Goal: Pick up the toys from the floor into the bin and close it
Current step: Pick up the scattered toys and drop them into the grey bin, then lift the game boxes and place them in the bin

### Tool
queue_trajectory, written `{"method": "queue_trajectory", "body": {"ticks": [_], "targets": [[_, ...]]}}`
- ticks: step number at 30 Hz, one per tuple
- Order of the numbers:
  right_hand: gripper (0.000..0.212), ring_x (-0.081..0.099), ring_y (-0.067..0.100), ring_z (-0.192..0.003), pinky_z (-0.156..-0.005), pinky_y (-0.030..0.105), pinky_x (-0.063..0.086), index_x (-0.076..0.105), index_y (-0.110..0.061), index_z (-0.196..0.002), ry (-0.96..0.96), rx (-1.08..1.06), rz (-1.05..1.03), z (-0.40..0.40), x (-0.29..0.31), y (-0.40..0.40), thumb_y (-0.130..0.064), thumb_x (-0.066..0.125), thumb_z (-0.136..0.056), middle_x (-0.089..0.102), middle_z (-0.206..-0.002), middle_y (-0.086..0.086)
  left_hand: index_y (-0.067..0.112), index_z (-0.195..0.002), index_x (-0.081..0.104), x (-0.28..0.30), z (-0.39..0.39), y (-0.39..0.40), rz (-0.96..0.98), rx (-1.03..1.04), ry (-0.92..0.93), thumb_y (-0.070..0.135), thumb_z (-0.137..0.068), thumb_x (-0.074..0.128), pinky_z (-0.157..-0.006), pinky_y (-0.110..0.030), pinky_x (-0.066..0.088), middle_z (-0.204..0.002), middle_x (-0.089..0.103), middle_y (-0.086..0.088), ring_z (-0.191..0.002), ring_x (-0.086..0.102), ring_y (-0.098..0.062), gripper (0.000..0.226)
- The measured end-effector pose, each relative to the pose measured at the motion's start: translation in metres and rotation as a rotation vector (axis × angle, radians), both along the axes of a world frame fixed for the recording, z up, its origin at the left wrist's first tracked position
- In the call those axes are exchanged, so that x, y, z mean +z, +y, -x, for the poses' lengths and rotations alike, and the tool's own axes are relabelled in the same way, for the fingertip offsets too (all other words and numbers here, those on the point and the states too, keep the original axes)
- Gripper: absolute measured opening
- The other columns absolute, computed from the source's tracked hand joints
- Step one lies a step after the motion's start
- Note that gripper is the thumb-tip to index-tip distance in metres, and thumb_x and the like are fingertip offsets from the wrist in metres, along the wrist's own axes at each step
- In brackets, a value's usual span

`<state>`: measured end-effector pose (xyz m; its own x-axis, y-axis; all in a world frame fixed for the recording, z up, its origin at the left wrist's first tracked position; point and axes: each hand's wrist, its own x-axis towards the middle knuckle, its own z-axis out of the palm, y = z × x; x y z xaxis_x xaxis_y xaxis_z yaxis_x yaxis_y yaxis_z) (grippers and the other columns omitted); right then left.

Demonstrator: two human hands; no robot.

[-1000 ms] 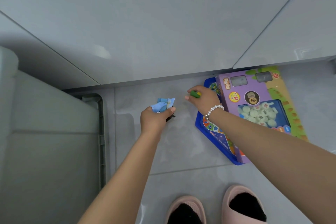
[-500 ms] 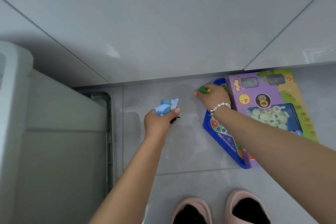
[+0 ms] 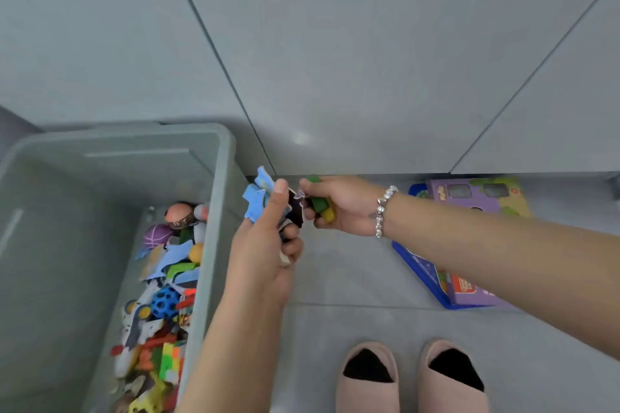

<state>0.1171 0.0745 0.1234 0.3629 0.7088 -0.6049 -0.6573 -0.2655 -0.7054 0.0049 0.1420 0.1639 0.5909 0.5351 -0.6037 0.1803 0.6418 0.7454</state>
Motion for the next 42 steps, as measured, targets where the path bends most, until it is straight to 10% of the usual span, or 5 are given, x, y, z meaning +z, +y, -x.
{"method": "queue_trajectory", "body": {"ticks": [8, 16, 21, 28, 42], "targets": [[0.021, 0.052, 0.013, -0.065, -0.049, 0.019, 0.044, 0.052, -0.009, -0.086, 0.085, 0.215, 0.084, 0.088, 0.069, 0.077, -0.023, 0.043, -0.098, 0.054, -0.073, 0.004, 0.01, -0.098, 0.056, 0.031, 0.102, 0.06, -0.065, 0.318, 0.216, 0.029, -0.085, 0.068, -0.042, -0.019, 0.04, -0.06, 0.059, 0.003, -0.049, 0.054, -0.005, 0.026], [0.06, 0.027, 0.033, -0.139, -0.113, 0.042, 0.026, 0.018, 0.004, -0.144, 0.123, 0.233, 0.075, 0.104, 0.089, 0.082, -0.031, 0.037, -0.099, 0.019, -0.152, 0.022, 0.016, -0.133, 0.047, 0.028, 0.13, 0.069, -0.115, 0.243, 0.35, 0.019, -0.095, 0.052, -0.091, -0.047, 0.046, -0.131, 0.047, -0.004, -0.109, 0.053, -0.028, 0.038], [0.05, 0.043, 0.032, -0.128, -0.104, 0.038, 0.04, 0.038, 0.001, -0.136, -0.024, 0.224, 0.062, 0.103, 0.09, 0.067, -0.032, 0.041, -0.098, 0.038, -0.143, 0.021, 0.022, -0.126, 0.052, 0.04, 0.119, 0.054, -0.335, 0.183, 0.343, 0.028, -0.095, 0.05, -0.102, -0.044, 0.041, -0.129, 0.054, 0.002, -0.11, 0.053, -0.016, 0.032], [0.026, 0.061, 0.016, -0.087, -0.083, 0.034, 0.051, 0.061, -0.014, -0.109, -0.488, 0.227, 0.167, 0.054, 0.082, -0.021, -0.031, 0.047, -0.095, 0.065, -0.096, 0.0, 0.024, -0.113, 0.06, 0.044, 0.055, -0.01, -0.644, -0.146, 0.113, 0.023, -0.097, 0.047, -0.078, -0.014, 0.041, -0.105, 0.061, 0.014, -0.098, 0.053, 0.003, 0.021], [0.031, 0.055, 0.014, -0.103, -0.086, 0.025, 0.043, 0.059, -0.012, -0.12, -0.714, -0.118, 0.709, -0.028, -0.082, -0.214, -0.026, 0.052, -0.093, 0.061, -0.119, 0.003, 0.021, -0.092, 0.054, -0.12, -0.094, -0.144, -0.456, -0.745, 0.256, 0.029, -0.096, 0.048, -0.078, -0.028, 0.053, -0.1, 0.066, -0.003, -0.092, 0.065, -0.018, 0.011]]}}
